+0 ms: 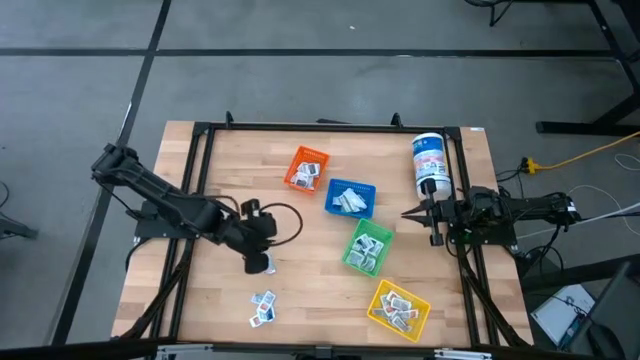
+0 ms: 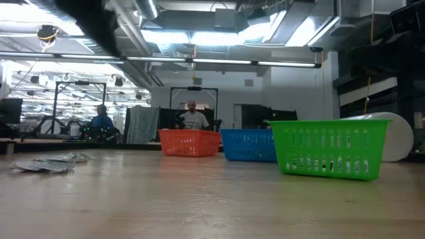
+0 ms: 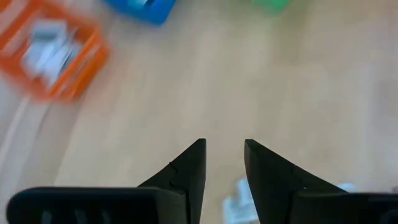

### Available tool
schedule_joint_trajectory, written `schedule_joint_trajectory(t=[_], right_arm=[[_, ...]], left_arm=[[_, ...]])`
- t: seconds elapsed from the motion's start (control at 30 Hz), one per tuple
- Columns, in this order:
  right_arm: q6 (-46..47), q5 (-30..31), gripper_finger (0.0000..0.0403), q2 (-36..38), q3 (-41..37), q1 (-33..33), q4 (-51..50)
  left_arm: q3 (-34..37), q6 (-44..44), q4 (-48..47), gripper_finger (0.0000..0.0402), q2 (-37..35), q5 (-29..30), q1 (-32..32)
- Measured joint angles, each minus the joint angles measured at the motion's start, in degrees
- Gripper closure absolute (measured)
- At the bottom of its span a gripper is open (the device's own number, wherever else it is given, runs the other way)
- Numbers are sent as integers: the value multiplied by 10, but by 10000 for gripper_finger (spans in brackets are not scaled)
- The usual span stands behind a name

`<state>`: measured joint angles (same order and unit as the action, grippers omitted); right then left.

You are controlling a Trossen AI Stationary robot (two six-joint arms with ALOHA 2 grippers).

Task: Pick & Place First Aid Supplies
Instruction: Put the green bandage pack into the blue basket

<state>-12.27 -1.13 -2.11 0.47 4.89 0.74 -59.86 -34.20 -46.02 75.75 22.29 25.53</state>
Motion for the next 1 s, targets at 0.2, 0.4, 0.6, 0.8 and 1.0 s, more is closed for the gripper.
schedule_joint_trajectory(t=[0.2,0.4,0.6,0.8,1.0], right_arm=[[0,0,377,0,0,0,0],[0,0,377,0,0,0,0],[0,0,377,0,0,0,0],[0,0,377,0,0,0,0],[0,0,377,0,0,0,0]], left_arm=[[0,-118,-90,297,40,14,-23],[0,-222,-125,297,92,-50,-71],[0,-222,-125,297,145,-93,-118],[0,-197,-127,297,190,-102,-147],[0,-190,-152,297,206,-104,-153]])
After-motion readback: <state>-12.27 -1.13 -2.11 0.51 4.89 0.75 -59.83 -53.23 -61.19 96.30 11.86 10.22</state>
